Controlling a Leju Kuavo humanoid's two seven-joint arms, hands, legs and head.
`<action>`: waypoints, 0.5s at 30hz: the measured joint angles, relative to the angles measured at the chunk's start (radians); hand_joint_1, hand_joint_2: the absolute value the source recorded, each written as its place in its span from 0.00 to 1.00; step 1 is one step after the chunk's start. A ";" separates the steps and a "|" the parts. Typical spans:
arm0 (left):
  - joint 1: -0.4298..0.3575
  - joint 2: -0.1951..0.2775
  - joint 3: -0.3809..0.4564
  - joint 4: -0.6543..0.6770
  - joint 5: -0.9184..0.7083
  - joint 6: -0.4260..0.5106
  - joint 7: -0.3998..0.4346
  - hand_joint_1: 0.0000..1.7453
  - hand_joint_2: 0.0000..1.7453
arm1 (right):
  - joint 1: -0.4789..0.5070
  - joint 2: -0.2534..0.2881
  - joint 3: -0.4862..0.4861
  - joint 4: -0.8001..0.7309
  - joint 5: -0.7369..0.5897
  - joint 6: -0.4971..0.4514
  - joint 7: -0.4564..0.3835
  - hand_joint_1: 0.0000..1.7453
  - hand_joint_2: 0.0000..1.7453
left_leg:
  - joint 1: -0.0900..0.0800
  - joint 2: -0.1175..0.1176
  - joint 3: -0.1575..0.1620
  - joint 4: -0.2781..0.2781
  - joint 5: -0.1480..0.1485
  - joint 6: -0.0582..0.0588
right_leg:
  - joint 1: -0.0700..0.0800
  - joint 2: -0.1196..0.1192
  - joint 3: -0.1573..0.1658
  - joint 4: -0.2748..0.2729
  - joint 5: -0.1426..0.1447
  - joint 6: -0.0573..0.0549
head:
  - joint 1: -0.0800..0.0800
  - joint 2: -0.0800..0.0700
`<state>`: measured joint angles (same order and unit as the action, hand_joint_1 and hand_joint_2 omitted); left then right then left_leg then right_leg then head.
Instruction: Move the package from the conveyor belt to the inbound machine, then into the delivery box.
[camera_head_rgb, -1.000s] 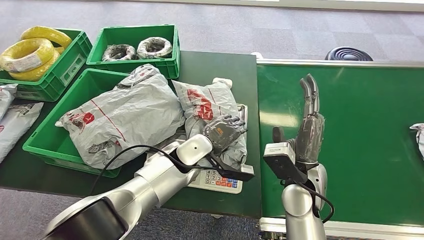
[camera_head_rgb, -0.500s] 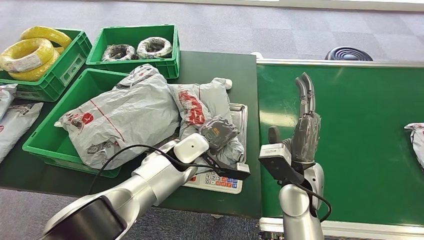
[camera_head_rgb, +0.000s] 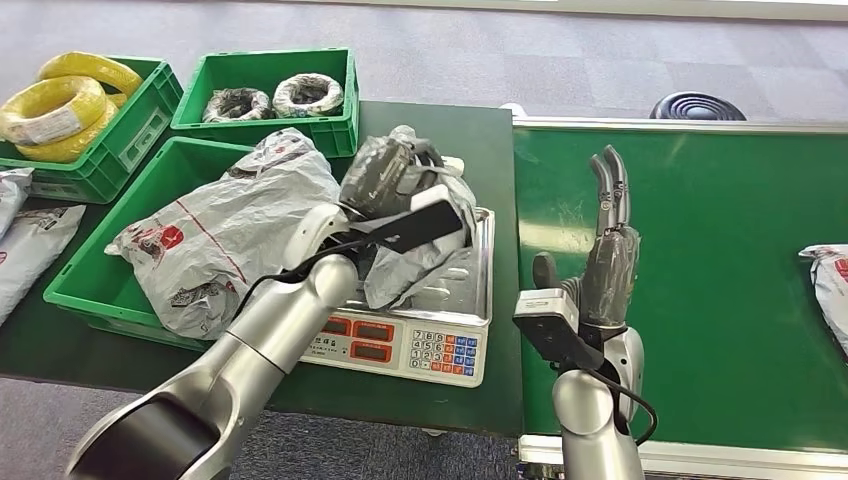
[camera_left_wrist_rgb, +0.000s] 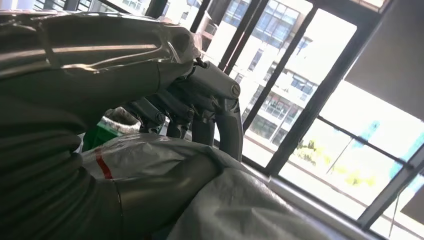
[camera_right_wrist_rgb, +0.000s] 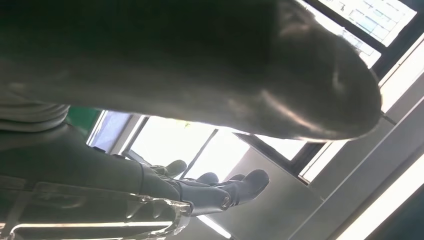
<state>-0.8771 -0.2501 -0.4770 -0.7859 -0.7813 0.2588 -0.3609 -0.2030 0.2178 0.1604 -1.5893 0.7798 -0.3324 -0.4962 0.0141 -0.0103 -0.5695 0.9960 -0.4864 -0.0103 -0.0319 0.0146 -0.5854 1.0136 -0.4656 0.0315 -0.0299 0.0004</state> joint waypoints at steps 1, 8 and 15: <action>0.007 0.007 0.028 -0.047 0.016 0.001 -0.005 0.75 1.00 | 0.000 0.000 0.001 0.001 -0.002 -0.003 0.001 0.00 0.00 | 0.000 0.000 0.000 0.000 0.000 0.000 | 0.000 0.000 0.000 0.000 0.000 0.000 | 0.000 0.000; 0.042 0.054 0.192 -0.290 0.150 0.049 -0.023 0.38 1.00 | 0.011 -0.004 0.004 0.011 -0.020 -0.021 0.000 0.00 0.00 | 0.000 0.000 -0.001 0.000 0.000 0.000 | 0.000 0.000 -0.001 0.000 0.000 0.000 | 0.000 0.000; 0.059 0.097 0.346 -0.394 0.222 0.108 -0.052 0.37 1.00 | 0.031 -0.004 -0.007 0.018 -0.011 -0.019 -0.010 0.00 0.00 | 0.000 0.000 -0.001 0.000 0.000 0.000 | 0.000 0.000 -0.001 0.000 0.000 0.000 | 0.000 0.000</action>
<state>-0.8184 -0.1528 -0.1315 -1.1803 -0.5591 0.3672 -0.4131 -0.1719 0.2140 0.1534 -1.5715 0.7692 -0.3515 -0.5062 0.0143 -0.0106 -0.5705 0.9958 -0.4863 -0.0104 -0.0318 0.0144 -0.5860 1.0139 -0.4657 0.0313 -0.0296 0.0004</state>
